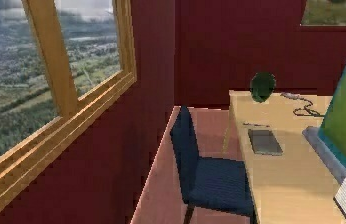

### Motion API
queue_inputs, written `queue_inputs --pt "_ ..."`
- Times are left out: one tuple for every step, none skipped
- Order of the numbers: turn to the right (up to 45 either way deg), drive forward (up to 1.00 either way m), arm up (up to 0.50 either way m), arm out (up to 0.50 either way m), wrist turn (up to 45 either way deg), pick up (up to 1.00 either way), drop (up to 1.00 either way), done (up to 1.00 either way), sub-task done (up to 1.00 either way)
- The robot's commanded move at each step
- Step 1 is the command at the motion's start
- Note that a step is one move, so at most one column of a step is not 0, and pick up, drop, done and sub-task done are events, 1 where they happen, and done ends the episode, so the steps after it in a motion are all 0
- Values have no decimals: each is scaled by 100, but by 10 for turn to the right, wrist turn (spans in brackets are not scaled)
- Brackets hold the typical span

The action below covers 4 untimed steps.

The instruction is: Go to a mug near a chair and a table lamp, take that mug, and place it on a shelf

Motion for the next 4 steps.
queue_inputs --pt "-180 0 0 0 0 0 0 0 0" --pt "0 0 50 0 0 0 0 0 0" --pt "0 0 32 0 0 0 0 0 0" --pt "0 0 0 44 0 0 0 0 0"
